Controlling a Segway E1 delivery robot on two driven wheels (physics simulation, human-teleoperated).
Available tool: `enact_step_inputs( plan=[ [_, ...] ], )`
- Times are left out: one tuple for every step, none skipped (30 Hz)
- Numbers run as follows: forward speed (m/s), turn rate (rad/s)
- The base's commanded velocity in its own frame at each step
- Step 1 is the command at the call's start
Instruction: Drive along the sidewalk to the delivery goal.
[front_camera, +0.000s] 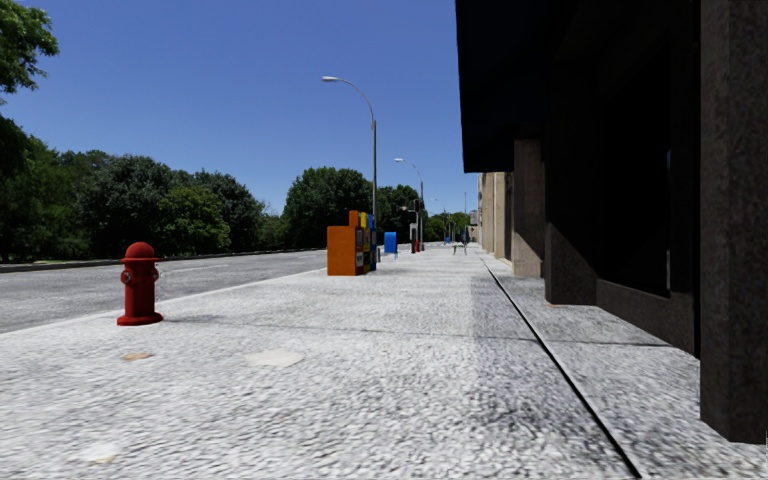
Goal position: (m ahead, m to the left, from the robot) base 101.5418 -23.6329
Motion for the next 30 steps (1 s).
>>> enact_step_inputs(
  plan=[
    [2.0, 0.0],
    [2.0, 0.0],
    [2.0, 0.0],
    [2.0, 0.0],
    [2.0, -0.09],
    [2.0, -0.09],
    [2.0, -0.19],
    [2.0, -0.3],
    [2.0, -0.3],
    [2.0, -0.37],
    [2.0, -0.39],
    [2.0, -0.39],
    [2.0, -0.39],
    [2.0, -0.39],
    [2.0, -0.39],
    [2.0, -0.39],
    [2.0, -0.39],
    [2.0, -0.39],
    [2.0, -0.39],
    [2.0, -0.39],
    [2.0, -0.39],
    [2.0, -0.39],
    [2.0, -0.39],
    [2.0, -0.39],
    [2.0, -0.39],
    [2.0, -0.39],
    [2.0, -0.39],
    [2.0, -0.39],
    [2.0, -0.39],
    [2.0, -0.39]
  ],
)
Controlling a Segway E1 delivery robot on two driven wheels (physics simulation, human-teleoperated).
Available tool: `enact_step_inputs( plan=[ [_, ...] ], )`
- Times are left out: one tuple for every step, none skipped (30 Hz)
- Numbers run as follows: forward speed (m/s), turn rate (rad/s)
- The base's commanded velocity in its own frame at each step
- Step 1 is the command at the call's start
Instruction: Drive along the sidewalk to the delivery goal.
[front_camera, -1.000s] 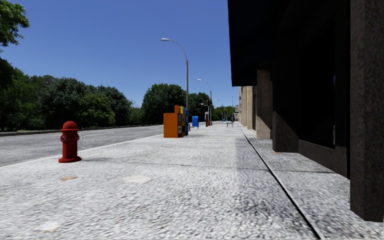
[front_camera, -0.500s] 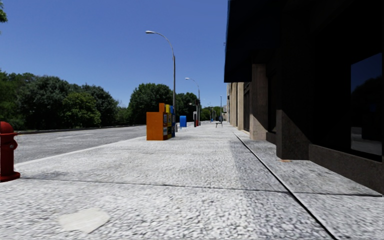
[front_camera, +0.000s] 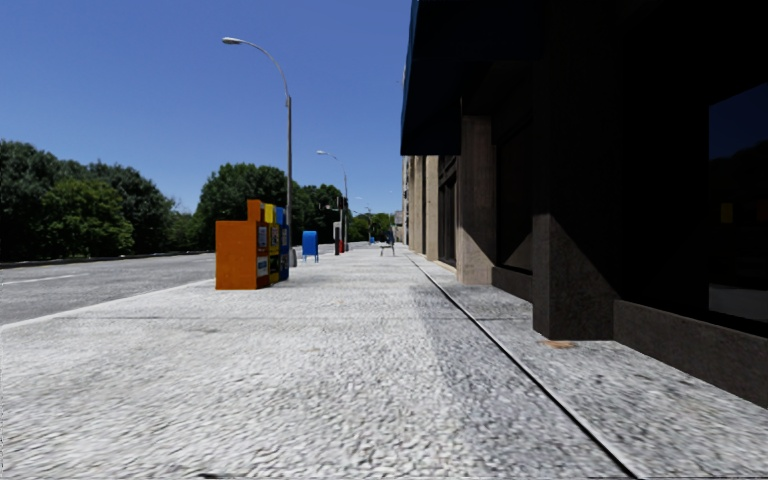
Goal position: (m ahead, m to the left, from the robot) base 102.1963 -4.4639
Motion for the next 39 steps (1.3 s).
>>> enact_step_inputs(
  plan=[
    [2.0, -0.34],
    [2.0, -0.34],
    [2.0, -0.23],
    [2.0, -0.04],
    [2.0, 0.0],
    [2.0, 0.0],
    [2.0, 0.0],
    [2.0, 0.0],
    [2.0, 0.0],
    [2.0, 0.0],
    [2.0, 0.0],
    [2.0, 0.0],
    [2.0, 0.0],
    [2.0, 0.0],
    [2.0, 0.0],
    [2.0, 0.0],
    [2.0, 0.0],
    [2.0, 0.0],
    [2.0, 0.0],
    [2.0, 0.0],
    [2.0, 0.0],
    [2.0, 0.0],
    [2.0, 0.0],
    [2.0, 0.0],
    [2.0, 0.0],
    [2.0, 0.0],
    [2.0, 0.0],
    [2.0, 0.0],
    [2.0, 0.0],
    [2.0, 0.0],
    [2.0, 0.0],
    [2.0, 0.0],
    [2.0, 0.0],
    [2.0, 0.0],
    [2.0, 0.0],
    [2.0, 0.0],
    [2.0, 0.0],
    [2.0, 0.0],
    [2.0, 0.0]
  ],
)
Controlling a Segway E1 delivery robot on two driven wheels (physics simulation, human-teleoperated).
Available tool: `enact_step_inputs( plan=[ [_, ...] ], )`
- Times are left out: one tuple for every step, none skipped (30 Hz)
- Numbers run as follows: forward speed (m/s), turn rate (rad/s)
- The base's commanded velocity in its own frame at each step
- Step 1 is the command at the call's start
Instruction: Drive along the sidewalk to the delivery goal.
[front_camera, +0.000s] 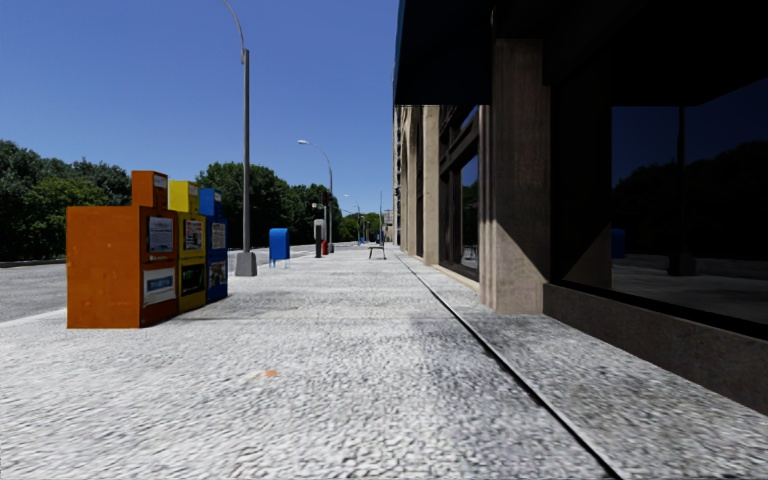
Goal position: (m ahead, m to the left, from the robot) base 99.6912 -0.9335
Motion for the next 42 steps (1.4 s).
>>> enact_step_inputs(
  plan=[
    [2.0, 0.0],
    [2.0, 0.0],
    [2.0, 0.0],
    [2.0, -0.05],
    [2.0, -0.05],
    [2.0, -0.1],
    [2.0, -0.11],
    [2.0, -0.11],
    [2.0, -0.11],
    [2.0, -0.11],
    [2.0, -0.14],
    [2.0, -0.14],
    [2.0, -0.16],
    [2.0, -0.18],
    [2.0, -0.21],
    [2.0, -0.21],
    [2.0, -0.23],
    [2.0, -0.25],
    [2.0, -0.26],
    [2.0, -0.26],
    [2.0, -0.28],
    [2.0, -0.29],
    [2.0, -0.29],
    [2.0, -0.29],
    [2.0, -0.29],
    [2.0, -0.29],
    [2.0, -0.29],
    [2.0, -0.29],
    [2.0, -0.29],
    [2.0, -0.29],
    [2.0, -0.29],
    [2.0, -0.29],
    [2.0, -0.29],
    [2.0, -0.29],
    [2.0, -0.25],
    [2.0, -0.04],
    [2.0, 0.0],
    [2.0, 0.0],
    [2.0, 0.0],
    [2.0, 0.0],
    [2.0, 0.0],
    [2.0, 0.0]
  ],
)
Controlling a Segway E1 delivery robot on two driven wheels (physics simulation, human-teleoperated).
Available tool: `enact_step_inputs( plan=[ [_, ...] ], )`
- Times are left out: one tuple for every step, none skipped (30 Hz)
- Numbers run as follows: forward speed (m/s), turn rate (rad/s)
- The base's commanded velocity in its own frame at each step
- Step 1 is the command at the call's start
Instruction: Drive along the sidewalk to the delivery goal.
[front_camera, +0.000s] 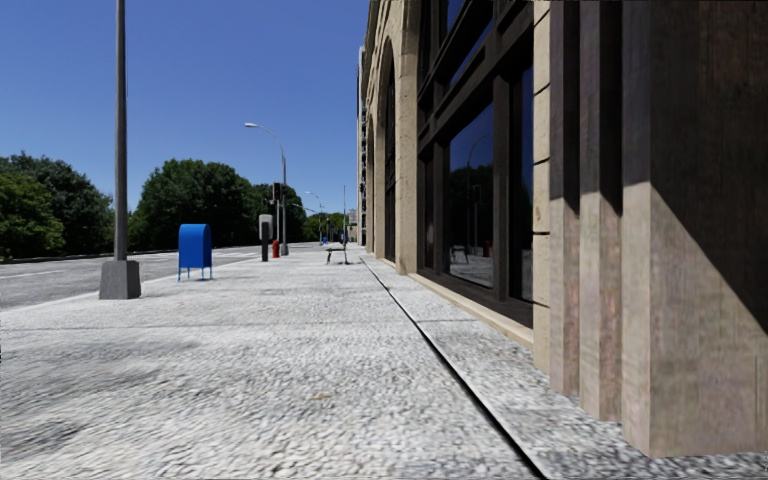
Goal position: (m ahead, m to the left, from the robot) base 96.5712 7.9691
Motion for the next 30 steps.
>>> enact_step_inputs(
  plan=[
    [2.0, 0.0],
    [2.0, 0.0],
    [2.0, 0.0],
    [2.0, 0.0],
    [2.0, 0.0],
    [2.0, 0.0],
    [2.0, 0.0],
    [2.0, 0.0],
    [2.0, 0.0],
    [2.0, 0.0],
    [2.0, 0.0],
    [2.0, 0.0],
    [2.0, 0.0],
    [2.0, 0.0],
    [2.0, 0.0],
    [2.0, 0.0],
    [2.0, 0.0],
    [2.0, 0.0],
    [2.0, 0.0],
    [2.0, 0.0],
    [2.0, 0.0],
    [2.0, 0.0],
    [2.0, 0.0],
    [2.0, 0.0],
    [2.0, 0.0],
    [2.0, 0.0],
    [2.0, 0.0],
    [2.0, 0.0],
    [2.0, 0.0],
    [2.0, 0.0]
  ],
)
